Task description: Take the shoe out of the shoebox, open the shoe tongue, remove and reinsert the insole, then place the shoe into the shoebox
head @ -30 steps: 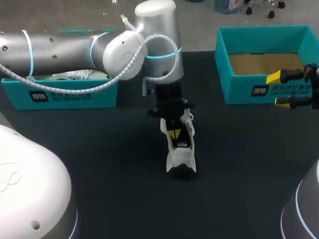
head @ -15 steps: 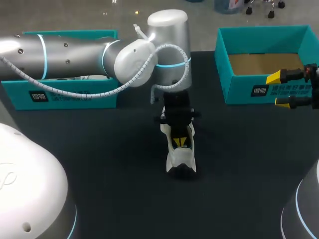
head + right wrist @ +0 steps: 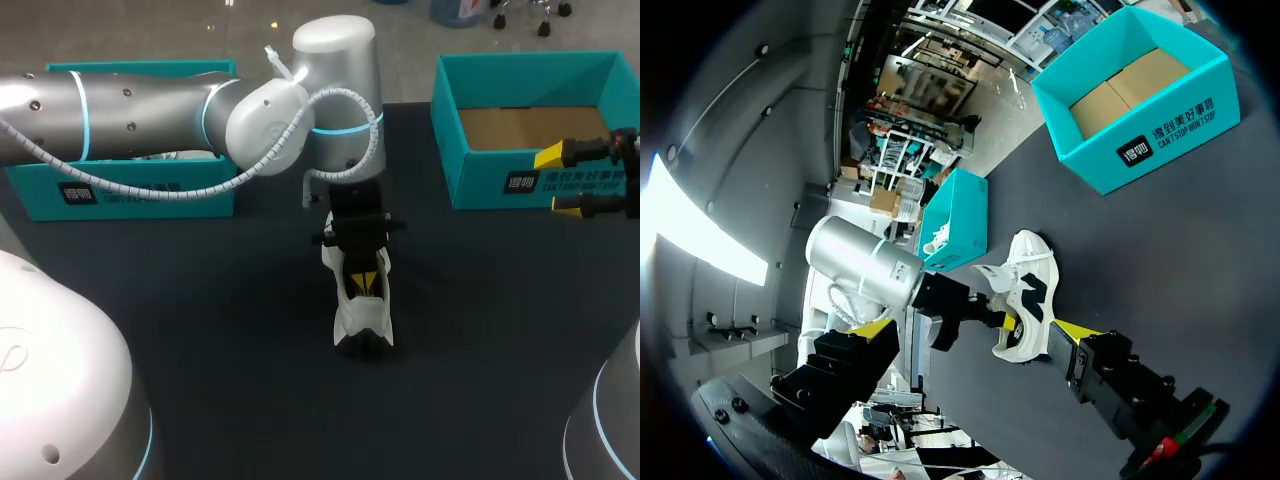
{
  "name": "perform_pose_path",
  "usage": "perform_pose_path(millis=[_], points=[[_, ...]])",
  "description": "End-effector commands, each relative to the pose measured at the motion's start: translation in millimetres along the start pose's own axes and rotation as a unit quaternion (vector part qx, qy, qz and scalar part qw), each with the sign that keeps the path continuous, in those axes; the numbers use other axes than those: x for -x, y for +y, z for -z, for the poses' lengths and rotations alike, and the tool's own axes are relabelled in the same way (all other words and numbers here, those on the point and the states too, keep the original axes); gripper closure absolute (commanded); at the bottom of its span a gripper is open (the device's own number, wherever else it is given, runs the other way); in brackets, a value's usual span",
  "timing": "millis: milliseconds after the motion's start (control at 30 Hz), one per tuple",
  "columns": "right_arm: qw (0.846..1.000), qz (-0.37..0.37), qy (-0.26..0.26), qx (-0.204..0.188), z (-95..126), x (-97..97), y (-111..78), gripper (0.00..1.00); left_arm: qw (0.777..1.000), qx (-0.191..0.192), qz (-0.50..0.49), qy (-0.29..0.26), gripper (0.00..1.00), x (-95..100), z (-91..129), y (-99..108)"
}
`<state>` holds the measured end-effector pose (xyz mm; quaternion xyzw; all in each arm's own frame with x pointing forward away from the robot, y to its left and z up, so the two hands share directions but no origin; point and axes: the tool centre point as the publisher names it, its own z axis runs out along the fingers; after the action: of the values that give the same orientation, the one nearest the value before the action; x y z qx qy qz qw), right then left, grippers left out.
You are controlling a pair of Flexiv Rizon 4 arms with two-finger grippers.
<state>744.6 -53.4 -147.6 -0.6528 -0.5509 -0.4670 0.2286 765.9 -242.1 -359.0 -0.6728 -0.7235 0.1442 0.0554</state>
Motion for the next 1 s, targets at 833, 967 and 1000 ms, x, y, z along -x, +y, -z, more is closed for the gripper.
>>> perform_pose_path(millis=[833, 967, 1000], points=[[1.000, -0.001, -0.002, 0.000, 0.2, -0.3, -0.8, 0.00, 0.999, 0.015, 0.015, 0.027, 1.00, -7.9, -34.9, -8.4], [1.000, -0.001, -0.002, 0.000, 0.2, -0.3, -0.8, 0.00, 0.999, 0.049, 0.021, 0.011, 1.00, -7.0, -14.6, -8.0], [1.000, -0.001, -0.002, 0.000, 0.2, -0.3, -0.8, 0.00, 0.998, 0.060, 0.024, 0.012, 1.00, -6.2, -12.7, -6.7]])
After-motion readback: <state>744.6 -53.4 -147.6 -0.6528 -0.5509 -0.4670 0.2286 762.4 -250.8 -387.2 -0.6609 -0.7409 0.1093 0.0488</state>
